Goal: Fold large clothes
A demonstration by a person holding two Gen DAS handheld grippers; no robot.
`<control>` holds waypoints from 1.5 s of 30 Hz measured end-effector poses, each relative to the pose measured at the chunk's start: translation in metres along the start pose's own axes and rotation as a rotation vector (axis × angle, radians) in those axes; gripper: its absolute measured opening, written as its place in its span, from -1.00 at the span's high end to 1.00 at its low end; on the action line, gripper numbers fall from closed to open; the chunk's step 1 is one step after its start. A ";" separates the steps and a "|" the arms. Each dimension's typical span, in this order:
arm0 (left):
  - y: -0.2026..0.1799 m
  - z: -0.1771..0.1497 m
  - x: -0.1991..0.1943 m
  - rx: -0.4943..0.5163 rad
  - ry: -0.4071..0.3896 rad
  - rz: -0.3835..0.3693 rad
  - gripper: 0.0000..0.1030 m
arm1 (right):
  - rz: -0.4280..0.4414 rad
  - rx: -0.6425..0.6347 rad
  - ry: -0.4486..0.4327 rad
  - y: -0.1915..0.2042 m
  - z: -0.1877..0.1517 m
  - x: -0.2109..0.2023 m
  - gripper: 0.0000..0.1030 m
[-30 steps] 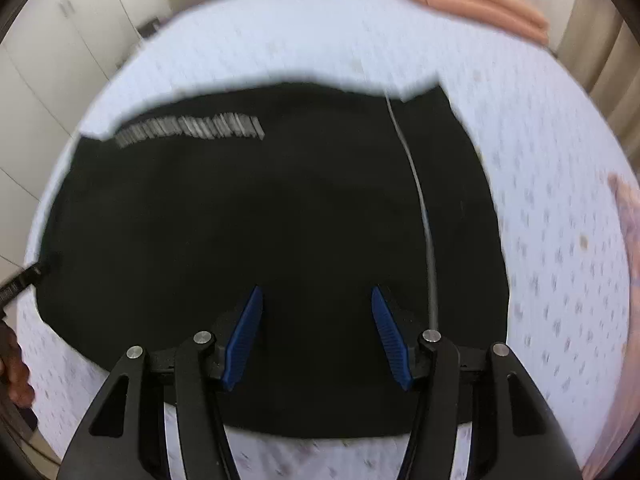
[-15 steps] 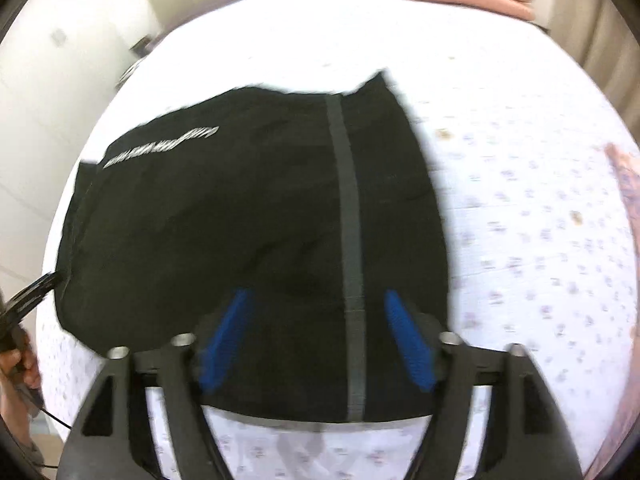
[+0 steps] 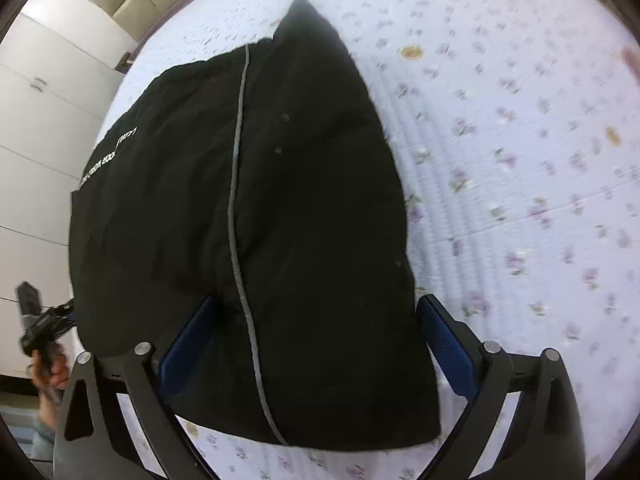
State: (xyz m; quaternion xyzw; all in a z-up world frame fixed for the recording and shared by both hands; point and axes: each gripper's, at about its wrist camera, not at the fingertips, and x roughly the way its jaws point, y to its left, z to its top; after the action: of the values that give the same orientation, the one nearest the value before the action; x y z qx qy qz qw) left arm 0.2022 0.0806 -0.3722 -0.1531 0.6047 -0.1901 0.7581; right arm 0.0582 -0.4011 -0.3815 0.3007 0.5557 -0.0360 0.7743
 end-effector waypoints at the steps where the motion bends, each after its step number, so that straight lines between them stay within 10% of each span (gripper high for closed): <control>1: 0.001 0.001 0.002 -0.004 0.005 -0.010 -0.49 | 0.020 0.001 0.011 -0.002 0.002 0.004 -1.00; 12: 0.012 0.009 0.032 -0.098 0.096 -0.287 -0.59 | 0.163 -0.032 0.051 0.006 0.024 0.047 -1.00; 20: 0.005 0.009 0.041 -0.119 0.068 -0.328 -0.56 | 0.186 -0.016 0.024 0.001 0.033 0.053 -1.00; 24: -0.009 0.007 0.041 -0.108 0.013 -0.319 0.02 | 0.181 -0.053 0.001 -0.007 0.016 0.035 -0.80; 31: -0.050 -0.013 -0.004 -0.013 -0.144 -0.309 0.55 | 0.143 -0.191 -0.063 0.027 0.007 0.005 0.05; 45: -0.092 -0.084 -0.169 0.169 -0.318 -0.465 0.77 | 0.114 -0.409 -0.196 0.101 -0.088 -0.117 0.17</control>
State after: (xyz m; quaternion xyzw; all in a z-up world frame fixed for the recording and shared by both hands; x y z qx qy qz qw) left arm 0.0777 0.0795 -0.2034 -0.2517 0.4090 -0.3822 0.7895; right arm -0.0207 -0.3063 -0.2529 0.1634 0.4556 0.0921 0.8702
